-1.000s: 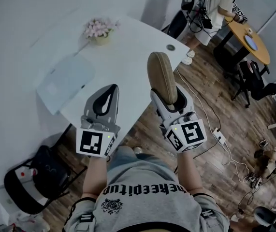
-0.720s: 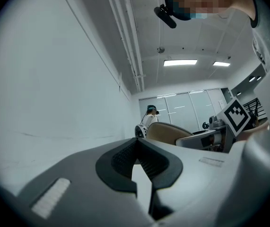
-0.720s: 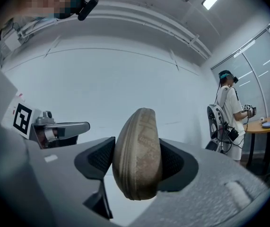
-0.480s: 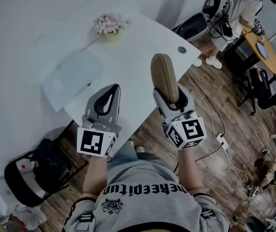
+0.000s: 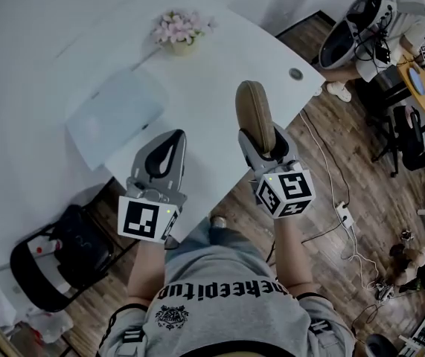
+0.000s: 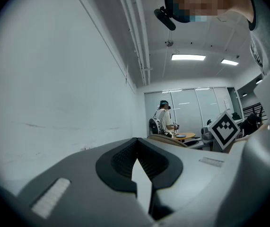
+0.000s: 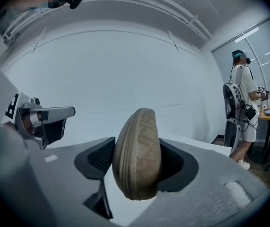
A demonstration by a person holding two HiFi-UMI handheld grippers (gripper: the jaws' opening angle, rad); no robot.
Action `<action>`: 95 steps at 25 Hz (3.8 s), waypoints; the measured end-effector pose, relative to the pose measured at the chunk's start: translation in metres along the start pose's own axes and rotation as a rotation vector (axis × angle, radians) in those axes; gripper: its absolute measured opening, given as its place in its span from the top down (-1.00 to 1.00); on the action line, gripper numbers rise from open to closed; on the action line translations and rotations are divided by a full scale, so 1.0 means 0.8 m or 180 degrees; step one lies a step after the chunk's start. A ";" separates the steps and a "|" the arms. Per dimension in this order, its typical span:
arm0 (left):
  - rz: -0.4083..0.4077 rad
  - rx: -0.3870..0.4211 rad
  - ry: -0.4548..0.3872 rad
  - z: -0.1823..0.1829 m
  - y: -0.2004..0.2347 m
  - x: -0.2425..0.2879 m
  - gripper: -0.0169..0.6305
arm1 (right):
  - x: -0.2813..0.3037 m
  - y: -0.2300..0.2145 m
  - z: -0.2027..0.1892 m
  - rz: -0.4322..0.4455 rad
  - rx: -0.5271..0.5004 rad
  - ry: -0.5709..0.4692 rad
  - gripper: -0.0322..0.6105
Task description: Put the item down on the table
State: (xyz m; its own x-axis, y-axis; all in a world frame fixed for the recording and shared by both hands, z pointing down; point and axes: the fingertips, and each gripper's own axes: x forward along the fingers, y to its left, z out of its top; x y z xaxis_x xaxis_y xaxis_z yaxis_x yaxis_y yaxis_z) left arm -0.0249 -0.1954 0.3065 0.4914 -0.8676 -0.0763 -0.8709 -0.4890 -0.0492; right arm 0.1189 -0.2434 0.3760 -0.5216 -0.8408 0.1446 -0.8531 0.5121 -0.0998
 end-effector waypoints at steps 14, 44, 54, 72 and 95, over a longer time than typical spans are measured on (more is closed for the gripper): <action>0.0068 -0.0094 0.0107 -0.024 0.020 0.004 0.89 | 0.043 -0.012 -0.102 -0.0042 0.0104 0.0674 0.08; 0.0337 -0.0194 0.0196 -0.045 0.053 -0.005 0.89 | 0.079 -0.031 -0.227 -0.0104 -0.0023 0.1503 0.08; 0.0381 -0.0222 0.0202 -0.049 0.062 -0.009 0.89 | 0.088 -0.037 -0.242 -0.0155 -0.0069 0.1627 0.08; 0.0281 -0.0270 0.0206 -0.056 0.072 -0.001 0.89 | 0.097 -0.037 -0.259 -0.0158 -0.0184 0.1846 0.03; -0.0107 -0.0246 0.0152 -0.051 0.051 0.016 0.89 | 0.072 -0.001 -0.179 -0.0097 -0.0153 0.1285 0.46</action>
State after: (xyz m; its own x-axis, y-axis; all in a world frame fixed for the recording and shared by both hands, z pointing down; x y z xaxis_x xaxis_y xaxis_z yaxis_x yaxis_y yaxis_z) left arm -0.0543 -0.2299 0.3441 0.5211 -0.8530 -0.0282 -0.8527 -0.5217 0.0262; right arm 0.0880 -0.2668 0.5257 -0.4498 -0.7242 0.5226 -0.8628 0.5036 -0.0447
